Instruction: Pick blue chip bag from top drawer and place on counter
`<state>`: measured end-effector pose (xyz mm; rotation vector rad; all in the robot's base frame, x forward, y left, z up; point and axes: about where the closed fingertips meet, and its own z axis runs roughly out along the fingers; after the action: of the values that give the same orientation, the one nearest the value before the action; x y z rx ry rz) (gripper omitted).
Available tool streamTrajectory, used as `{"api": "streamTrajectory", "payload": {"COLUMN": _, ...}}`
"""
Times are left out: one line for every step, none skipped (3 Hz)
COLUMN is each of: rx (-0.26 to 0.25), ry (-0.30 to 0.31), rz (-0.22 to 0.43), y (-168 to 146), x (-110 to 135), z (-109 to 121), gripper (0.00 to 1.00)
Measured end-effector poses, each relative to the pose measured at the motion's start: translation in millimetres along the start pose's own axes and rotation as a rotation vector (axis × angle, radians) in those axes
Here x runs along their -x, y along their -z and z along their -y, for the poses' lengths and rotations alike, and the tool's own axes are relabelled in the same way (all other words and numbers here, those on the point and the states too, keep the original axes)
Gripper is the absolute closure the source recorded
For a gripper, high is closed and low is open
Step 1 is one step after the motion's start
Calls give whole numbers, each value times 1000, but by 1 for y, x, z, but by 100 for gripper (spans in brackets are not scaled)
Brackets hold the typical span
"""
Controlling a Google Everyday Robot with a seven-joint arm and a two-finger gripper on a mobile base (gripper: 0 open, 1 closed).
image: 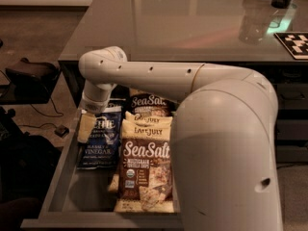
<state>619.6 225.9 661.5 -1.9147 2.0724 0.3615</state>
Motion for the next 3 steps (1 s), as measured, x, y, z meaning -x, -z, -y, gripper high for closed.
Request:
{"api": "streamTrajectory", "payload": {"rx": 27, "ry": -24, "rz": -31, "y": -21, "x": -9, "z": -8, "gripper": 0}}
{"api": "streamTrajectory", "payload": {"rx": 28, "ry": -67, "rz": -63, "y": -33, "x": -25, "z": -13, "gripper": 0}}
{"api": "streamTrajectory", "payload": {"rx": 20, "ry": -87, "rz": -104, "y": -41, "x": -39, "z": -17, "gripper": 19}}
